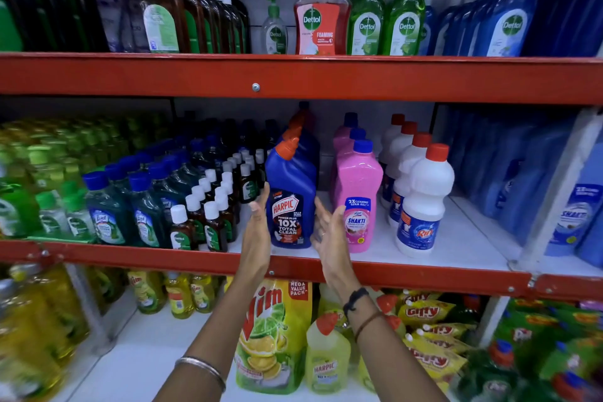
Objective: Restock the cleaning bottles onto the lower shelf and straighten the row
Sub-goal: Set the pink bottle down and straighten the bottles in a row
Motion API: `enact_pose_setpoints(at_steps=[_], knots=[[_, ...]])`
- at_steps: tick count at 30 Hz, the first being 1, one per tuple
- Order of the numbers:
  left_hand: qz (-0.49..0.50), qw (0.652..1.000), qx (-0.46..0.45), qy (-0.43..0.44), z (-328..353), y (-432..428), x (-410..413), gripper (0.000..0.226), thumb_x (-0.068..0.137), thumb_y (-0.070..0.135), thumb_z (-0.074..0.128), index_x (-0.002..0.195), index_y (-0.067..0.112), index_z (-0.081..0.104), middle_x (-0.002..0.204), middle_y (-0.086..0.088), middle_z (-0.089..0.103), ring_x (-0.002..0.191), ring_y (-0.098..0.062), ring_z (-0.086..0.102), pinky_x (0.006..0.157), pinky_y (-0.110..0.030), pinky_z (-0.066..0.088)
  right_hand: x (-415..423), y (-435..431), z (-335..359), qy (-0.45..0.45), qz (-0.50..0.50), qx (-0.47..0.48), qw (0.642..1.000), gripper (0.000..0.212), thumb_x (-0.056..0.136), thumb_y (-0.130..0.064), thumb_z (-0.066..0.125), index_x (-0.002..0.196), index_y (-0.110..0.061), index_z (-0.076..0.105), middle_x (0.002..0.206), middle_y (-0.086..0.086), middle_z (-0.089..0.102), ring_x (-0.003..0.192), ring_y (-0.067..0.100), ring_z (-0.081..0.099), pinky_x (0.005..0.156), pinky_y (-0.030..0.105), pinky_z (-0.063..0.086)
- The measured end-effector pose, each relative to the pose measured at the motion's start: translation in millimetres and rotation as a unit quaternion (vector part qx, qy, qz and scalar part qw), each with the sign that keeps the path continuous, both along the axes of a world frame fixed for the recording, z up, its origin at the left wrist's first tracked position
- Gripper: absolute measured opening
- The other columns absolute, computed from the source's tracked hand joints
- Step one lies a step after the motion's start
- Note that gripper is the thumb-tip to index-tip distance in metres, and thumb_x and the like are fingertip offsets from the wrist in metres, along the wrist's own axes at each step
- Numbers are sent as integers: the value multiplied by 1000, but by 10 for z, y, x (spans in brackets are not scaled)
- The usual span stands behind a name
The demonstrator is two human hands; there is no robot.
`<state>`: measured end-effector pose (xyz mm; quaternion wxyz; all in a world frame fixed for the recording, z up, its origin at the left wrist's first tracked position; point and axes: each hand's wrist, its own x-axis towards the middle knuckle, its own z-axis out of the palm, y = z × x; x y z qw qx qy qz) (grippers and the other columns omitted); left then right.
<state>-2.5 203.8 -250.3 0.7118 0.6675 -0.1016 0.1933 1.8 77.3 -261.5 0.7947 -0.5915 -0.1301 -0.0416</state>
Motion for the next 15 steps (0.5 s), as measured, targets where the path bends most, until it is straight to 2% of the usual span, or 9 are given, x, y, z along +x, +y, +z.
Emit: enact_pose_setpoints(at_steps=[2,4,6,8,9,12,15], knots=[[-3,1000,7,2,-20,32,-13,89,49,104,22,128,63,33,148,11,36,127,-7,43,99,-26,44,15,-28,11,12,9,24,1000,80,76,-71,20,139,-25,39,148,5,39,130,18,41,111,43,30],[-6,1000,13,10,-21,38,-30,79,51,103,21,121,68,34,154,5,33,133,-13,40,107,-37,40,21,-51,20,20,9,35,999,81,76,-70,21,138,-22,42,147,6,40,129,19,42,110,44,30],[-5,1000,18,11,-27,42,-26,77,52,103,20,119,69,35,153,7,34,129,-9,44,104,-31,44,14,-51,42,28,9,44,999,81,76,-70,22,137,-21,44,147,7,41,131,21,41,110,45,28],[-5,1000,21,7,-29,45,-36,74,52,103,21,117,70,37,145,13,38,117,5,47,89,-12,48,3,-37,45,31,3,43,999,82,76,-70,23,136,-20,44,147,7,40,132,22,40,110,46,28],[-2,1000,23,5,-28,44,-41,74,53,102,21,116,70,38,142,15,39,114,8,47,85,-9,47,-4,-38,49,35,1,45,998,82,75,-70,23,136,-20,44,147,8,40,133,22,39,110,46,28],[0,1000,25,8,-5,53,-45,75,53,102,20,118,68,37,139,18,41,120,-2,45,94,-21,44,-6,-33,63,33,-8,36,999,80,76,-71,24,136,-22,44,147,7,41,133,22,40,112,48,27],[8,1000,22,14,-18,109,-45,69,57,100,23,117,70,38,140,14,42,126,-9,45,96,-26,45,-64,-4,111,32,-22,41,998,78,77,-67,26,134,-18,47,143,9,45,130,22,44,111,47,31]])
